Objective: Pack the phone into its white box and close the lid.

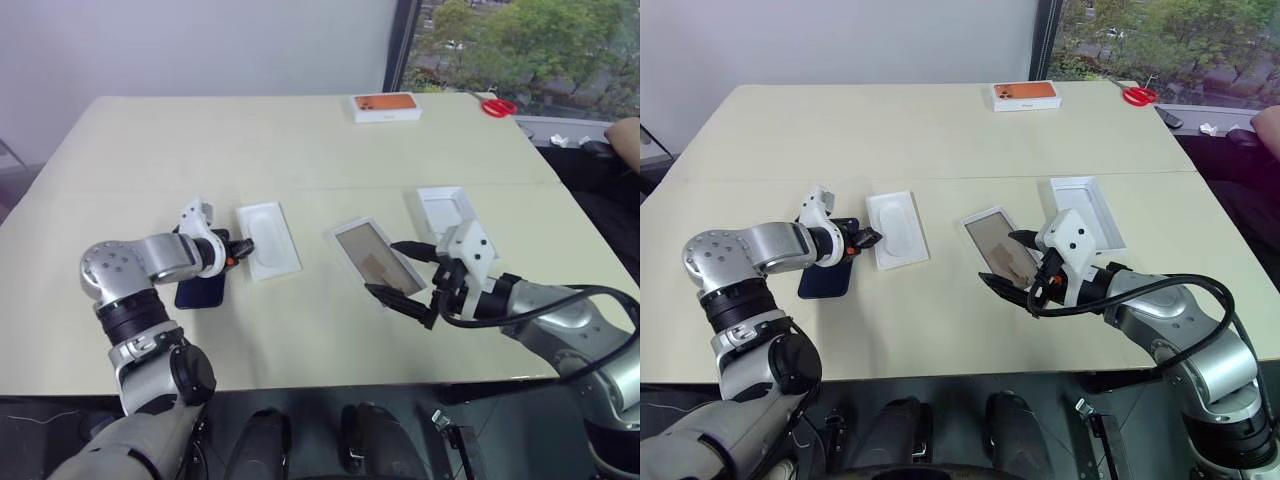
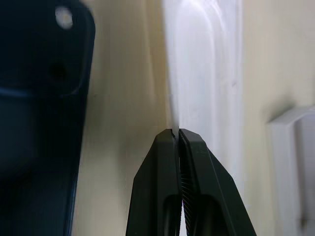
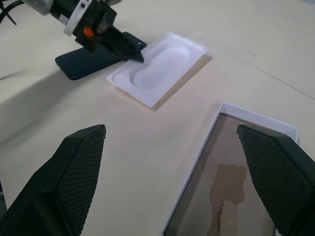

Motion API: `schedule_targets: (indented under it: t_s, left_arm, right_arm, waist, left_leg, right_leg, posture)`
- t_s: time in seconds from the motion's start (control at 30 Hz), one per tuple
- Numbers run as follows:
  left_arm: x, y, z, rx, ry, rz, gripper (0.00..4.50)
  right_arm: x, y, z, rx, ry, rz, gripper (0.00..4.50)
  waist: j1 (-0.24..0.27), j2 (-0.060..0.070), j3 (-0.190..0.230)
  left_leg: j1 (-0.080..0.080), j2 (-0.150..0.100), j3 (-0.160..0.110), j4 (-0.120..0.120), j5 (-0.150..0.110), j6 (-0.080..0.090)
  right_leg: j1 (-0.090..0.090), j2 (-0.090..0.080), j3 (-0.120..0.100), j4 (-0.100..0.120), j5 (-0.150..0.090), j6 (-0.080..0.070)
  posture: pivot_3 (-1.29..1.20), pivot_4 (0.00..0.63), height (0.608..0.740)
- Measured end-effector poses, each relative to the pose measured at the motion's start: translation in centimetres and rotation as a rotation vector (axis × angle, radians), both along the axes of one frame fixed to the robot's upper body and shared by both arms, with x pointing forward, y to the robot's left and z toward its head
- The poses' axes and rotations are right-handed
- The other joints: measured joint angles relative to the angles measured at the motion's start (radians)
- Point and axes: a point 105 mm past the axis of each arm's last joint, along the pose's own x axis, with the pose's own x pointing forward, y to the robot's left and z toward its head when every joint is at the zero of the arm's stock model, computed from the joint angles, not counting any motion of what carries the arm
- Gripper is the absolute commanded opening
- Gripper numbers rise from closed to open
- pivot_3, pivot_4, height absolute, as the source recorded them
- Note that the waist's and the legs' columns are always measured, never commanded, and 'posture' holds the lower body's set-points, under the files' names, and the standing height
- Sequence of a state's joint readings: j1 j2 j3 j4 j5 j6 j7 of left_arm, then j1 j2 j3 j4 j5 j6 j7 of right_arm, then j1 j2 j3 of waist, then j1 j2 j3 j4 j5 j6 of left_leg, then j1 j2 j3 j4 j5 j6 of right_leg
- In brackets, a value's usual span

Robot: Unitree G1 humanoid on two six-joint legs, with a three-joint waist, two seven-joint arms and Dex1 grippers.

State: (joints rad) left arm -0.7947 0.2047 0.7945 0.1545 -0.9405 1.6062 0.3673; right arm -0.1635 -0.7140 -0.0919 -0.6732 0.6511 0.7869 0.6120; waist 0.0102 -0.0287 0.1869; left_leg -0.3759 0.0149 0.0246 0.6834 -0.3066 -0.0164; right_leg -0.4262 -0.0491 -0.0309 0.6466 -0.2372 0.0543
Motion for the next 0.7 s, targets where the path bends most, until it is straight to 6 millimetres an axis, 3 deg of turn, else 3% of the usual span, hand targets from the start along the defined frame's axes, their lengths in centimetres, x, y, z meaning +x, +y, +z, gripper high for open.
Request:
schedule_targets:
  t_s: [0.13,0.27,0.37,0.47,0.5,0.7]
  left_arm:
    - [-0.2,-0.6,1.8,-0.081,-0.099,-0.045,0.09]
    - [-0.6,-2.0,2.2,-0.12,-0.133,-0.085,0.09]
    - [-0.9,-5.5,2.2,-0.173,-0.141,-0.138,0.09]
    - [-1.7,-10.4,1.8,-0.203,-0.114,-0.206,0.09]
    - [-1.8,-11.0,1.8,-0.151,-0.108,-0.217,0.09]
    - [-1.5,-10.6,0.7,0.016,-0.042,-0.144,0.09]
  right_arm:
    - [0.0,0.0,0.0,-0.001,-0.002,0.003,4.5]
    - [0.0,-0.2,0.1,-0.011,-0.011,0.007,4.5]
    - [0.4,-1.3,0.2,-0.046,-0.024,-0.02,4.5]
    - [1.0,-3.5,0.7,-0.089,-0.043,-0.083,4.5]
    - [1.1,-3.9,1.0,-0.094,-0.055,-0.092,4.5]
    - [1.3,-5.9,1.3,-0.142,-0.062,-0.131,4.5]
  waist:
    - [0.003,-0.001,0.001]
    - [0.004,-0.002,0.001]
    - [0.008,-0.003,0.001]
    - [0.018,-0.003,0.002]
    - [0.015,-0.005,0.003]
    - [0.004,-0.004,0.002]
  left_leg:
    - [0.0,0.0,0.0,0.0,0.0,-0.001]
    - [-0.001,-0.001,0.0,0.0,0.0,-0.001]
    - [-0.002,-0.002,0.0,0.0,0.001,-0.001]
    - [-0.005,-0.003,0.0,0.0,0.001,-0.001]
    - [-0.007,-0.002,0.0,0.0,0.0,-0.001]
    - [-0.006,0.0,-0.002,-0.001,0.0,-0.001]
  right_leg:
    - [0.0,0.0,0.0,0.0,0.0,0.0]
    - [0.0,-0.002,0.0,-0.001,0.0,0.0]
    - [0.0,-0.003,0.0,-0.002,0.0,0.0]
    - [0.0,-0.003,0.0,-0.007,0.001,0.002]
    - [-0.001,-0.001,0.0,-0.008,0.002,0.002]
    - [-0.002,0.003,-0.001,-0.009,0.002,0.002]
  posture:
    - [0.0,0.15,0.74]
    - [0.0,0.15,0.74]
    - [0.0,0.15,0.74]
    - [0.0,0.15,0.74]
    - [0.0,0.15,0.74]
    - [0.0,0.15,0.74]
